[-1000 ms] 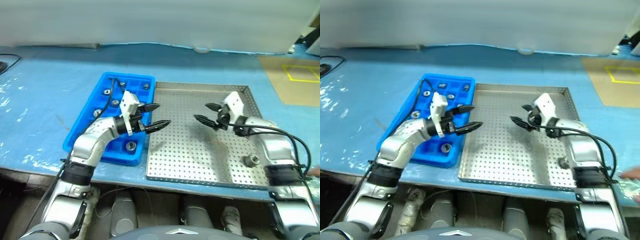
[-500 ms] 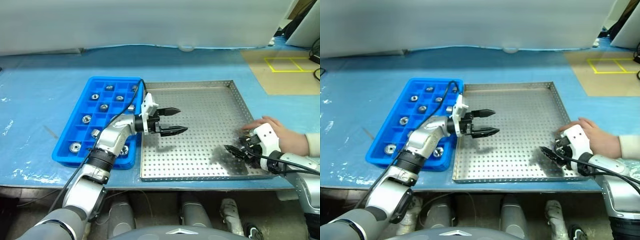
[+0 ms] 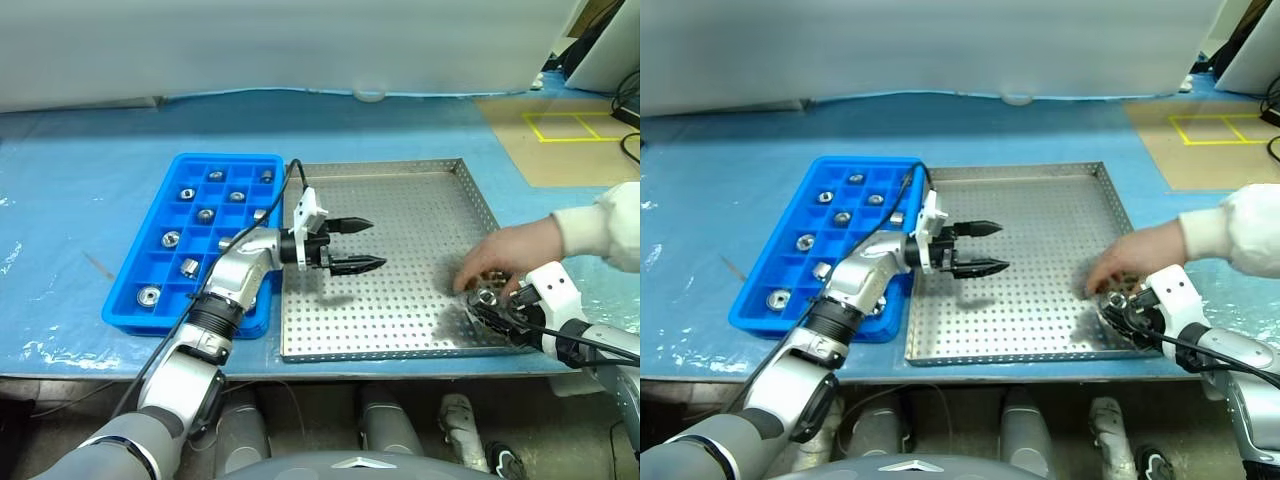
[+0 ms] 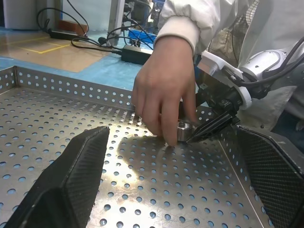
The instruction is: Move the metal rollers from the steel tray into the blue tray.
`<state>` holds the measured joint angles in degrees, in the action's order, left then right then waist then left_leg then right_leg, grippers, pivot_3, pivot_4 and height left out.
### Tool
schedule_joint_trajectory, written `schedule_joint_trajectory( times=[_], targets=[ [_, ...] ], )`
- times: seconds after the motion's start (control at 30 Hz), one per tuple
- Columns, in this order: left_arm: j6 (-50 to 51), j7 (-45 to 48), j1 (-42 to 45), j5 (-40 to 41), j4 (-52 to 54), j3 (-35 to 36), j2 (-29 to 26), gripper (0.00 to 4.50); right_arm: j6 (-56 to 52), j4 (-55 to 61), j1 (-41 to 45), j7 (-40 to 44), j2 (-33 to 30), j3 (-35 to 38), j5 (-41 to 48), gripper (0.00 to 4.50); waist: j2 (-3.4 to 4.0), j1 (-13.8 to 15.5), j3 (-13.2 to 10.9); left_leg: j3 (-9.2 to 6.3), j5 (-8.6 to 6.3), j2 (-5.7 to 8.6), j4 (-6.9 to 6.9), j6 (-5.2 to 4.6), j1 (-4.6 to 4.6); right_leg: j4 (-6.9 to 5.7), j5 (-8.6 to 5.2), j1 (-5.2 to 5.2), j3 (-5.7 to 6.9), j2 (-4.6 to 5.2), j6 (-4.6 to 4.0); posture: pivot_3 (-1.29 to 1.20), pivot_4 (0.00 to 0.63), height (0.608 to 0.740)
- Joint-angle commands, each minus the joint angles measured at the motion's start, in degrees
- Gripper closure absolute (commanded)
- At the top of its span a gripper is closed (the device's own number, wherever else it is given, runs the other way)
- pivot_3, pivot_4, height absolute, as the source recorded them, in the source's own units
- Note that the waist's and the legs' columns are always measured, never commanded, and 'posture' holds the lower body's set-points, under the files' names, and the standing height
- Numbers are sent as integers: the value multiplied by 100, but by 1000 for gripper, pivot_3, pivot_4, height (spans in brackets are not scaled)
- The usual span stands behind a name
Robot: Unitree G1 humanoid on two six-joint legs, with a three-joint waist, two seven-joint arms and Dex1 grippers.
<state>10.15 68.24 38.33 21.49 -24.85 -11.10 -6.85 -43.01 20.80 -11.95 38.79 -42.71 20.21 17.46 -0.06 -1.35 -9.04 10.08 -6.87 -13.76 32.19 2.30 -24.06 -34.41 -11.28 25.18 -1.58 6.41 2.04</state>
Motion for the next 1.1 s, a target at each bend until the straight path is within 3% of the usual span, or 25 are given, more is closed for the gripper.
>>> schedule_joint_trajectory(
  times=[0.03, 0.8, 1.1],
  targets=[
    [-129, 26, 119, -2, 23, 78, 57, 0, 18, 37, 54, 43, 18, 70, 155, 718, 0, -3, 0, 0, -1, 0, 0, 1, 0, 0, 0, 0, 0, 0, 0, -474, 150, 740],
    [-108, 22, 153, -28, 80, 203, -207, 0, 39, -94, 451, -30, 1, -276, 221, 718, -1, -78, -1, 1, -13, -1, -7, 6, -4, 9, -2, 4, 0, 0, 6, -426, 150, 740],
    [26, 308, 258, -35, 102, 206, -543, 0, 22, 48, 1036, 112, 275, -521, 649, 718, -1, -87, -1, 1, -16, -1, -10, 8, -6, 13, -2, 8, 1, 0, 6, -389, 150, 740]
  ],
)
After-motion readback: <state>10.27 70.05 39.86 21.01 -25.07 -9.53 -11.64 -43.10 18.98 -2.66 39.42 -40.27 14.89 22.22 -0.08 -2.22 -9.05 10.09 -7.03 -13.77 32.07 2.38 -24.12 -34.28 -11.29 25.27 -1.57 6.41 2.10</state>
